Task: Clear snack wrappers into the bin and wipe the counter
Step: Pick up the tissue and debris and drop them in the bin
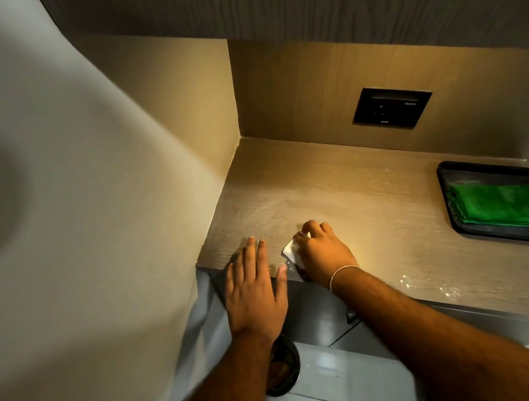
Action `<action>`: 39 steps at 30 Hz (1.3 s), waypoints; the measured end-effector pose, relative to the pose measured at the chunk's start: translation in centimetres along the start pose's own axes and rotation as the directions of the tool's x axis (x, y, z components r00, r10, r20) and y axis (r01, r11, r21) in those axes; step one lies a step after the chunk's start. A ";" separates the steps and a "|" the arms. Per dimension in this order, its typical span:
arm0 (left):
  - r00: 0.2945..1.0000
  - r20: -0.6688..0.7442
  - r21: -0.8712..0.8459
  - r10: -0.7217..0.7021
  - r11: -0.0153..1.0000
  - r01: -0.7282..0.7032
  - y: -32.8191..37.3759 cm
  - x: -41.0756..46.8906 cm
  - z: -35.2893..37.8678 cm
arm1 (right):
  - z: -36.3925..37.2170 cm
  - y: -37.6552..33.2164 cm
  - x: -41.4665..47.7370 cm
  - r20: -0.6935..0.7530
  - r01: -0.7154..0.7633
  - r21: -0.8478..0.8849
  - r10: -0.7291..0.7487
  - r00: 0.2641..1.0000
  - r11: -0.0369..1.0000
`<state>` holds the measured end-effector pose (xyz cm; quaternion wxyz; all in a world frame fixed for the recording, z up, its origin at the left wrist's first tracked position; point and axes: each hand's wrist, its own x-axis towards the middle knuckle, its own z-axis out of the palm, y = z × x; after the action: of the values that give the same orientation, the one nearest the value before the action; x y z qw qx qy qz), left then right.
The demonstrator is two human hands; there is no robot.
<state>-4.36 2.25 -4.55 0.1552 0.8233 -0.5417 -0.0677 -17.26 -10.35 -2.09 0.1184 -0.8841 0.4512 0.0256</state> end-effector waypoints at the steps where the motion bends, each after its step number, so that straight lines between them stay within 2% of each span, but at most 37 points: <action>1: 1.000 0.003 -0.001 -0.003 1.000 0.003 0.0 0.1 0.0 | 0.0 -0.1 0.2 0.014 -0.021 -0.002 0.021 1.000 1.000; 7: 1.000 0.001 0.000 0.011 1.000 -0.011 0.3 0.5 -0.2 | -0.3 -0.8 1.1 -0.010 -0.109 0.032 0.109 0.994 0.994; 14: 0.998 0.050 0.030 0.049 0.998 -0.051 0.4 0.3 0.3 | -0.6 -1.0 1.3 -0.098 -0.137 0.101 0.146 0.984 0.985; 21: 0.998 0.064 0.039 0.028 0.999 -0.031 -0.4 -2.2 0.3 | -0.3 -1.7 -0.3 -0.087 -0.132 0.183 0.150 0.985 0.974; 29: 0.994 0.055 0.062 -0.098 0.994 0.094 -2.9 -7.5 1.5 | 2.1 -5.5 -5.9 -0.164 0.004 0.328 0.053 0.985 0.945; 34: 0.956 0.124 0.079 -0.266 0.963 0.258 -4.8 -11.0 3.1 | 5.9 -8.4 -9.2 -0.091 0.010 0.391 0.028 0.995 0.920; 39: 0.923 0.110 0.022 -0.370 0.929 0.370 -6.5 -14.1 6.3 | 11.5 -9.3 -9.9 0.125 -0.179 0.483 0.135 0.983 0.857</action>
<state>-6.15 16.33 -13.43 0.1085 0.9057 -0.3845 -0.1414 -14.98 5.41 -10.03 0.3566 -0.7831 0.5077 -0.0424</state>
